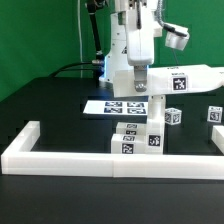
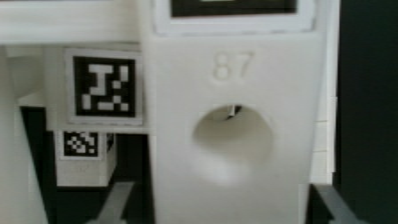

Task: Assemble chair

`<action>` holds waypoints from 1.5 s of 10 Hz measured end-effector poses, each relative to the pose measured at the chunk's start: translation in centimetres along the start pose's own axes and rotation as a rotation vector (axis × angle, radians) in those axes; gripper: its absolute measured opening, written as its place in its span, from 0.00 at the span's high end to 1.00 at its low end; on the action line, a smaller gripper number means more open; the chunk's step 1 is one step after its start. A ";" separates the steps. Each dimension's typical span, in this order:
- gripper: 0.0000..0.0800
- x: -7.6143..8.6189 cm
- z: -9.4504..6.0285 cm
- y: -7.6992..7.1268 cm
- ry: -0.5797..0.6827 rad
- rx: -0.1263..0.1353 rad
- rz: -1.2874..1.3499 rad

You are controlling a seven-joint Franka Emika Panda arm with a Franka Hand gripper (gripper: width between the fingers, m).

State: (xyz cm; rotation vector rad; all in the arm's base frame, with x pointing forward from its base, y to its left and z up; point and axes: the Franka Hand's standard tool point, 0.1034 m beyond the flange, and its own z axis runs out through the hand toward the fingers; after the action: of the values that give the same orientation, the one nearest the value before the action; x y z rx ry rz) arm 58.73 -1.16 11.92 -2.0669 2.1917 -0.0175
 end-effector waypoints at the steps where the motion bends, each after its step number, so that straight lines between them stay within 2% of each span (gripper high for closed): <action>1: 0.64 0.0 0.0 0.0 0.000 0.000 0.000; 15: 0.64 -0.2 -0.1 0.4 -0.003 -0.003 -0.012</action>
Offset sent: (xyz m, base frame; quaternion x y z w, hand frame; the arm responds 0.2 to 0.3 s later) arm -0.0073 0.0010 -0.0025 -0.0112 0.0091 -0.0010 0.9999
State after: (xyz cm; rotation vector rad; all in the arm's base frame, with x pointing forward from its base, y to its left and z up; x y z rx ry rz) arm 58.29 -0.99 11.97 -2.0803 2.1787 -0.0118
